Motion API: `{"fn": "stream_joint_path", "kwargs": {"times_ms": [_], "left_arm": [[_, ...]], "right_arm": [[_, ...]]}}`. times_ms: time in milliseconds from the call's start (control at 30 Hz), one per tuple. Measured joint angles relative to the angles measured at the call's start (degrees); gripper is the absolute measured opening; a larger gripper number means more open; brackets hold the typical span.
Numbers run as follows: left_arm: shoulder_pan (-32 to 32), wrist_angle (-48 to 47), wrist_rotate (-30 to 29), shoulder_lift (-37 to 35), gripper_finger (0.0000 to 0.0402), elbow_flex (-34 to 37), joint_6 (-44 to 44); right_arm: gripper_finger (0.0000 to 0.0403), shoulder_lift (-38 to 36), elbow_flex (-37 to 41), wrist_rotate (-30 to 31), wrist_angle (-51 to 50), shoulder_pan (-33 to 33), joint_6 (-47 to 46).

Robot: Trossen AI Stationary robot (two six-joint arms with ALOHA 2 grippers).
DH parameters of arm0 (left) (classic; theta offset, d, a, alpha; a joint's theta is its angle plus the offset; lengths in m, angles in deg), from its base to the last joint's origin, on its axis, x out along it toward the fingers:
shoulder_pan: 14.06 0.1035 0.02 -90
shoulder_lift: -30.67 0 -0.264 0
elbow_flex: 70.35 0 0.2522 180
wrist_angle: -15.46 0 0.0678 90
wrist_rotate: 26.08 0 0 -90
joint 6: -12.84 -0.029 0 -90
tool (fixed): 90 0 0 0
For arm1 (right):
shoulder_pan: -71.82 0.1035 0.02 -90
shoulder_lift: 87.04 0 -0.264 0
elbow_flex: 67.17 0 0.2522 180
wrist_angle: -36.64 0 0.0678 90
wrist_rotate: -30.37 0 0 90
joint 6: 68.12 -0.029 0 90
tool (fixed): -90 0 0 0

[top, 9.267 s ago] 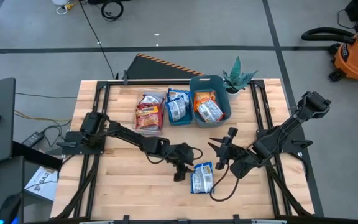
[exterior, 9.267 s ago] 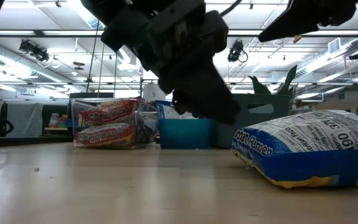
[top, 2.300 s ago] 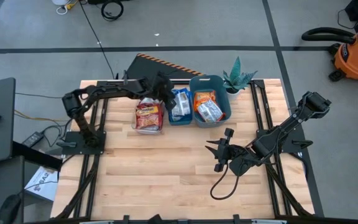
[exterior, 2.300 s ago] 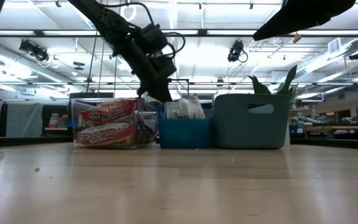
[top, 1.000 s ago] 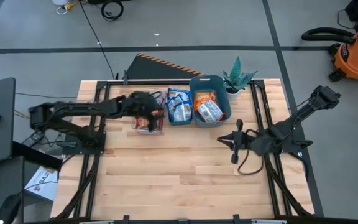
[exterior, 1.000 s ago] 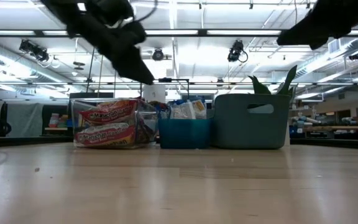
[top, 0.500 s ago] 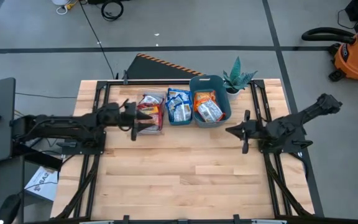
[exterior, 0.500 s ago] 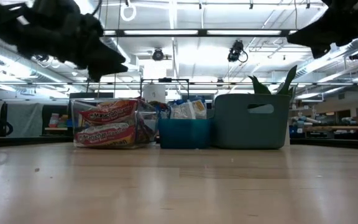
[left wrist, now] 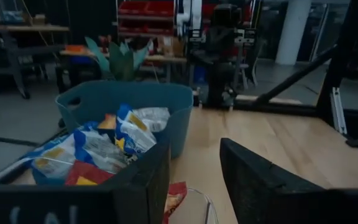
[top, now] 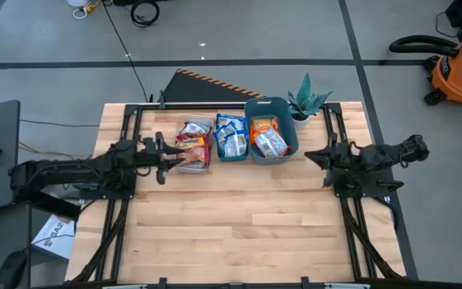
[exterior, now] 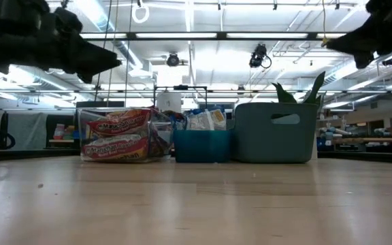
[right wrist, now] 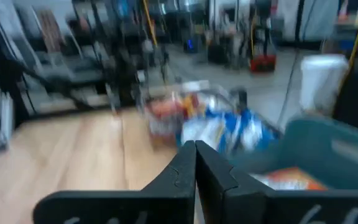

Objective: Sort Maruchan noodles
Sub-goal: Return to Home Position

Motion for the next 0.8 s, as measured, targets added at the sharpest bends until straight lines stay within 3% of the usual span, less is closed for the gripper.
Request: {"fn": "stream_joint_path", "kwargs": {"times_ms": [67, 233, 467, 600, 800], "left_arm": [[0.0, -0.2, -0.1, -3.2, 0.0143, 1.5, 0.4], [-0.1, -1.3, -1.6, -11.8, 0.0141, 5.3, 2.4], [-1.6, -14.4, -3.3, -24.0, 0.0141, 5.3, 1.5], [-3.5, -20.4, -7.9, -32.4, 0.0141, 5.3, -0.1], [-6.3, -21.3, -9.6, -32.7, 0.0141, 5.3, 0.1]], "right_arm": [[0.0011, -2.3, 0.2, -0.7, 2.3, -0.2, 1.8], [0.0007, -1.9, 0.7, 4.4, 9.2, -1.8, 3.0], [0.0008, -2.2, 5.4, 0.8, 10.9, -2.9, -1.0], [0.0008, -2.2, 8.6, -2.6, 14.5, -2.9, -2.9], [0.0008, -2.2, 12.1, -1.5, 20.2, -2.9, -5.1]]}}
